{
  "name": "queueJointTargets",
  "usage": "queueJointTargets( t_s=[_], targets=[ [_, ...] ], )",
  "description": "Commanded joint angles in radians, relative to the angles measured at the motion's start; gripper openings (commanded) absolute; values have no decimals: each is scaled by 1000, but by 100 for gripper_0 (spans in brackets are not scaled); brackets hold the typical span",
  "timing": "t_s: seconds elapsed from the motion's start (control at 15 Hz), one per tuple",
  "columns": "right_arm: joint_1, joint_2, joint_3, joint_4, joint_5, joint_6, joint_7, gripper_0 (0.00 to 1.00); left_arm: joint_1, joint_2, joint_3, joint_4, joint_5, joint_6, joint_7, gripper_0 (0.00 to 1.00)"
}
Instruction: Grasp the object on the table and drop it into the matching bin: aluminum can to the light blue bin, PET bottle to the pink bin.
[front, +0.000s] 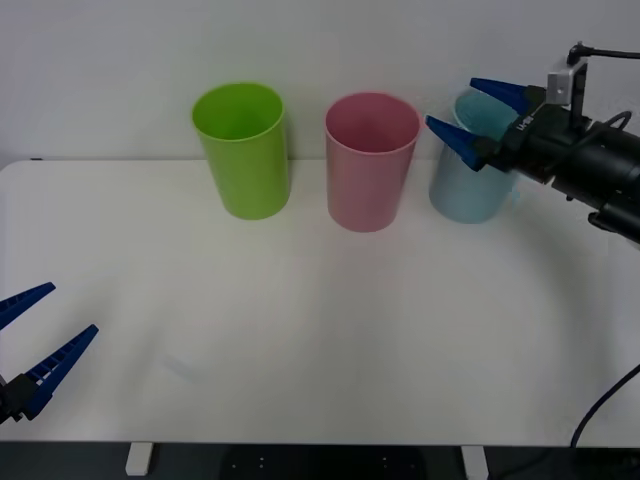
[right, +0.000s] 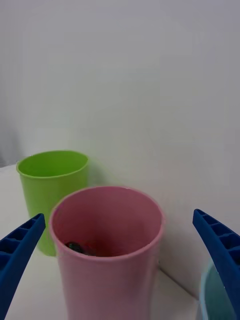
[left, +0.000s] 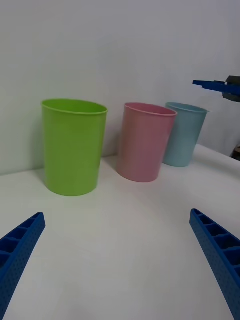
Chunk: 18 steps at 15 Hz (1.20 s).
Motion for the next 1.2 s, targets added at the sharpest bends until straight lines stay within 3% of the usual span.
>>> queueJointTargets(
  t_s=[0.07,0.67,1.2],
  targets=[
    [90,-27,-3,-81,-37,-5,0,100,0,0,0,0,0,0,0,100],
    [392,-95,-50,-252,-92,-3,46,100,0,0,0,0,0,0,0,100],
    [585,-98,-136,-262,-101,-17,241,100,0,0,0,0,0,0,0,100]
  ],
)
